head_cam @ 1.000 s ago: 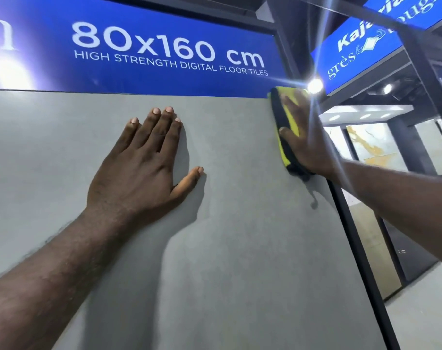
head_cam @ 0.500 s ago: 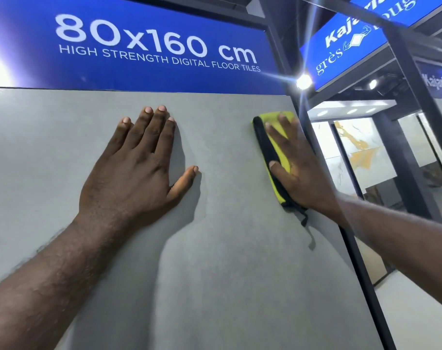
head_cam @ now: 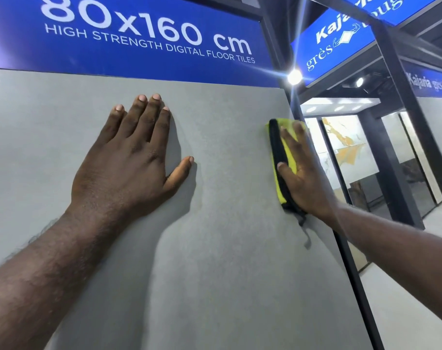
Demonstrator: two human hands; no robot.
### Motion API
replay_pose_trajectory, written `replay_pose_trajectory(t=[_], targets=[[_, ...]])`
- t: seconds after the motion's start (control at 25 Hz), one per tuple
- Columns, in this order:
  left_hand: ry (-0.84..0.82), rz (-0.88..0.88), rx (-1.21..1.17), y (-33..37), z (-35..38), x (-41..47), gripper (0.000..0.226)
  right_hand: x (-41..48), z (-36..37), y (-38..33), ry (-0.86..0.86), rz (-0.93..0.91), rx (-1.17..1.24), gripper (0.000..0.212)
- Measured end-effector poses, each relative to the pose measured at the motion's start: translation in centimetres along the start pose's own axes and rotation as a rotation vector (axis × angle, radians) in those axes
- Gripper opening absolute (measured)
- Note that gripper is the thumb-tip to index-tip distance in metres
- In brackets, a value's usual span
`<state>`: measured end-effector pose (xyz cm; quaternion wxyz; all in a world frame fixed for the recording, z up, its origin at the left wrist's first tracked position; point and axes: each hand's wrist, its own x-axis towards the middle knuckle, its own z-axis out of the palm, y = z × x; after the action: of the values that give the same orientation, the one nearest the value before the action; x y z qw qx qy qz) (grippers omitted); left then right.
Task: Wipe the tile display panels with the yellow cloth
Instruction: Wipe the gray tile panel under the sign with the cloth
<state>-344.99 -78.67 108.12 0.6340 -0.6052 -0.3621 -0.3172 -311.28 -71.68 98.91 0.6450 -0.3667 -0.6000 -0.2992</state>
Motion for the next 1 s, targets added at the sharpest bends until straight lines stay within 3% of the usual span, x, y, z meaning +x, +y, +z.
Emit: replay_pose_trajectory(t=[0.08,0.12,0.24,0.28,0.32,0.44,0.64,0.68,0.8,0.84,0.96,1.0], targets=[[0.002,0.003,0.008,0.0,0.0,0.0,0.095,2.9,0.0,-0.4,0.043,0.225,0.061,0.074],[0.001,0.004,0.009,0.1,0.0,0.0,0.095,3.5,0.4,-1.3,0.043,0.19,0.059,0.072],[0.004,-0.001,0.004,0.1,0.0,0.0,0.094,-0.1,1.0,-3.6,-0.059,-0.159,0.02,0.072],[-0.007,0.008,0.004,0.0,0.0,-0.1,0.094,-1.3,0.7,-2.8,-0.067,-0.179,0.015,0.073],[-0.016,0.02,0.005,-0.1,-0.2,-0.2,0.094,-1.5,0.1,-1.9,-0.041,-0.12,-0.002,0.072],[-0.026,0.032,0.011,-0.1,-0.3,-0.5,0.095,1.7,-0.8,-0.4,0.023,0.293,0.032,0.075],[-0.025,0.03,-0.001,0.0,-0.1,-0.5,0.095,-3.1,0.1,-1.9,-0.057,-0.102,0.018,0.076],[-0.024,0.033,-0.001,0.0,-0.1,-0.6,0.095,-3.1,-0.5,-1.2,-0.02,-0.063,0.045,0.075],[-0.025,0.029,-0.023,0.0,-0.2,-0.6,0.094,0.4,-0.6,-0.7,0.038,0.325,0.036,0.074],[-0.029,0.026,-0.029,0.1,-0.2,-0.6,0.094,0.9,-0.3,-1.8,0.016,0.329,0.021,0.075],[-0.046,0.042,-0.049,-0.3,-0.6,-1.0,0.093,-2.0,0.9,-5.1,-0.076,-0.053,0.02,0.075],[-0.056,0.063,-0.05,-0.7,-0.8,-1.6,0.093,-2.7,0.6,-5.2,-0.082,-0.095,0.009,0.075]])
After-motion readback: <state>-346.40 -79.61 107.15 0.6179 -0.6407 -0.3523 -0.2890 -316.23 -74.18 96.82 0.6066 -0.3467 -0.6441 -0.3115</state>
